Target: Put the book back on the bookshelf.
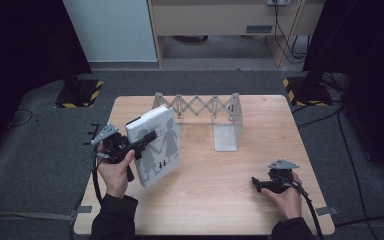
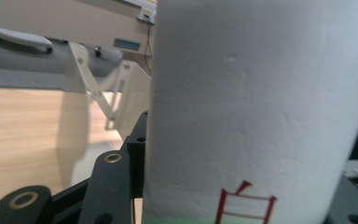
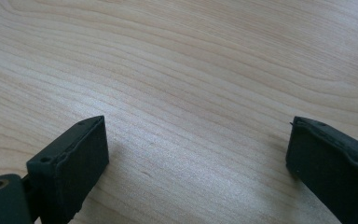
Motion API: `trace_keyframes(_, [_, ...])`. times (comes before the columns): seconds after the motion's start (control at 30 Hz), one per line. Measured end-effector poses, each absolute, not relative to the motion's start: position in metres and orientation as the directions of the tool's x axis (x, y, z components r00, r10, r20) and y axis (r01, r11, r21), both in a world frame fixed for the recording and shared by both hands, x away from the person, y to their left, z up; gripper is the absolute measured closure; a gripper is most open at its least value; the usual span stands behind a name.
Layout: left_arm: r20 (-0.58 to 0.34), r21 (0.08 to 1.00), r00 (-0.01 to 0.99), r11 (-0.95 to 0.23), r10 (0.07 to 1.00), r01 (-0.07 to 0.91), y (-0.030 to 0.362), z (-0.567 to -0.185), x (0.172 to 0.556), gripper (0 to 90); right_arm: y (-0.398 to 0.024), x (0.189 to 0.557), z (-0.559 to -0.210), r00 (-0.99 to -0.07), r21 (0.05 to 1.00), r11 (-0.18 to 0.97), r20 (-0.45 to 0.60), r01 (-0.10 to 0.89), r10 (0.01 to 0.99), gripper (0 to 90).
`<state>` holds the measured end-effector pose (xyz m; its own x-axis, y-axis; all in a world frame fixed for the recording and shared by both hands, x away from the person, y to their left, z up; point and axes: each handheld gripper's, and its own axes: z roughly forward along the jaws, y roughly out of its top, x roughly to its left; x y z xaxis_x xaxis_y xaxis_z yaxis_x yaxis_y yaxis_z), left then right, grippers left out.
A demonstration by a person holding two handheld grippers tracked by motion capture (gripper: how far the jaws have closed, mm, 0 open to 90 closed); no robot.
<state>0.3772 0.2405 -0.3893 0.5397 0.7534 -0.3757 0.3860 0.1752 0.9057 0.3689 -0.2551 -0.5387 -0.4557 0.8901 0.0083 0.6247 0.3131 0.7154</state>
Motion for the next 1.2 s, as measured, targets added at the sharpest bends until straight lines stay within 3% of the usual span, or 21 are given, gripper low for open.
trace_keyframes(0.77, [-0.258,0.939,0.397,0.132,0.881,0.318,0.205,-0.401,0.456,51.2,-0.255,0.369,-0.539,-0.456,0.715,0.313,0.009,0.625,0.890,6.1])
trace_keyframes(1.2, [-0.217,0.948,0.389,0.100,0.895,0.301,0.192,-0.423,0.463,51.2,-0.255,0.369,-0.539,-0.456,0.716,0.313,0.008,0.625,0.890,6.1])
